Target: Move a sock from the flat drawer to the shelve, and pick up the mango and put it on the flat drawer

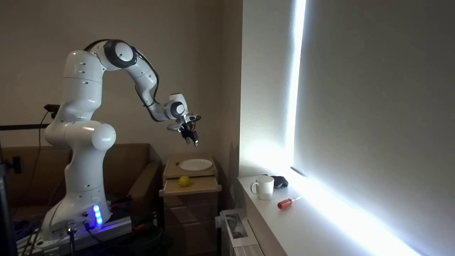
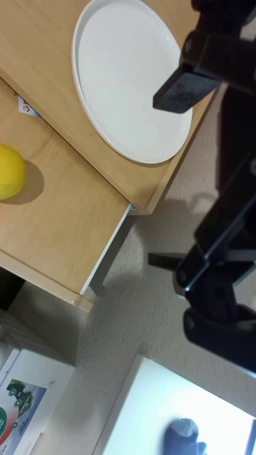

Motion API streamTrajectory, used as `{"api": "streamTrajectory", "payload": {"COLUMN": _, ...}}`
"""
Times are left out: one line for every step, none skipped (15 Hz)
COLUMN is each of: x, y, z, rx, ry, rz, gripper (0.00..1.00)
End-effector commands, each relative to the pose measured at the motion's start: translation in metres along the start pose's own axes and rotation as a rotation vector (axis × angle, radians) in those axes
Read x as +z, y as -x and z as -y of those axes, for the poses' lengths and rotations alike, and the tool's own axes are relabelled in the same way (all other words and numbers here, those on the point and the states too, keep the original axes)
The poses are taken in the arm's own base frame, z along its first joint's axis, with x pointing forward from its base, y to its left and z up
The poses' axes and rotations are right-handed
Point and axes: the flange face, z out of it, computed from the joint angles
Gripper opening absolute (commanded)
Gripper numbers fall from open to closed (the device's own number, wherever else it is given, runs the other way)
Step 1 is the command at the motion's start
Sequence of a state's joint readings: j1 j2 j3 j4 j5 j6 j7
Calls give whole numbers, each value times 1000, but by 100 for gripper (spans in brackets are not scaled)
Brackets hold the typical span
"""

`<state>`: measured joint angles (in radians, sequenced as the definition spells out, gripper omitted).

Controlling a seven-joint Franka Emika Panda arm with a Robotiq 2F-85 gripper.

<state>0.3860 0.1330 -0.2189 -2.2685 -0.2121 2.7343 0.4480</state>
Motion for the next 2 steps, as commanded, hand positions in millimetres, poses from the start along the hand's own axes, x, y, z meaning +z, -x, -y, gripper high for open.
{"api": "streamTrajectory", "payload": {"x": -7, "y": 3, "z": -2, "rx": 0, "ry": -6, "rz": -3, "gripper": 100}}
{"api": "streamTrajectory", "payload": {"x": -8, "y": 6, "z": -3, "rx": 0, "ry": -8, "rz": -1, "gripper": 100}}
